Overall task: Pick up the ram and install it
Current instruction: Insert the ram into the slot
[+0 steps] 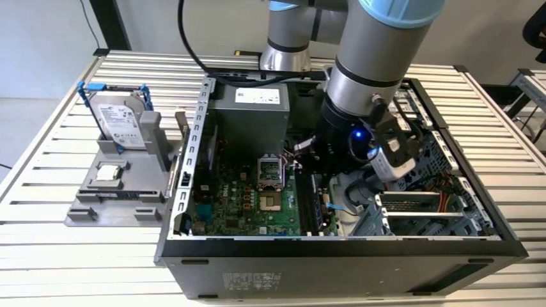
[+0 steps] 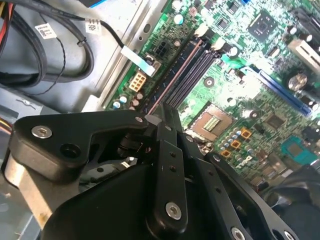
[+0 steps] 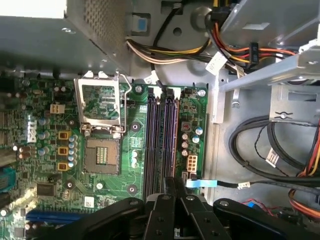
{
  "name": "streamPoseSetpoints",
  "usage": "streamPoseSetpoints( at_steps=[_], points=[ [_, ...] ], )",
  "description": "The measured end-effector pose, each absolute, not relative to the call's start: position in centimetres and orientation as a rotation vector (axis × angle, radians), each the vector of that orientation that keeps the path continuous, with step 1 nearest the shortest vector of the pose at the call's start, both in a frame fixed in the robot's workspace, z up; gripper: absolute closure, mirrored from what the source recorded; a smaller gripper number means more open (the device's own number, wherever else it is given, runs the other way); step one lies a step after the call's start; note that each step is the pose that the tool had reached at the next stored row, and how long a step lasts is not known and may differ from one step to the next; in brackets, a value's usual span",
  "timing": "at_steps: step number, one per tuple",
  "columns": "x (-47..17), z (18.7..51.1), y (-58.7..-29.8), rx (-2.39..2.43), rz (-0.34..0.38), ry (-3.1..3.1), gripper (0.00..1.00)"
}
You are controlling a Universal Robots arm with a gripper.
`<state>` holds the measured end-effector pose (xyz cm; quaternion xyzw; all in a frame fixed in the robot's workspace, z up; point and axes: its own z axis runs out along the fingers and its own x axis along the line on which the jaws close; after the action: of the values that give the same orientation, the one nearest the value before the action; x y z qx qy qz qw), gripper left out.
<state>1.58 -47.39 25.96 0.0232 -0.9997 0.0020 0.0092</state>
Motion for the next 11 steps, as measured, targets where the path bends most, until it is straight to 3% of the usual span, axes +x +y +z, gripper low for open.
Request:
streamPoseSetpoints(
  at_steps=[11],
  points=[
    [1.58,25.96,-47.39,0.286,0.008,-3.110,1.00]
  ],
)
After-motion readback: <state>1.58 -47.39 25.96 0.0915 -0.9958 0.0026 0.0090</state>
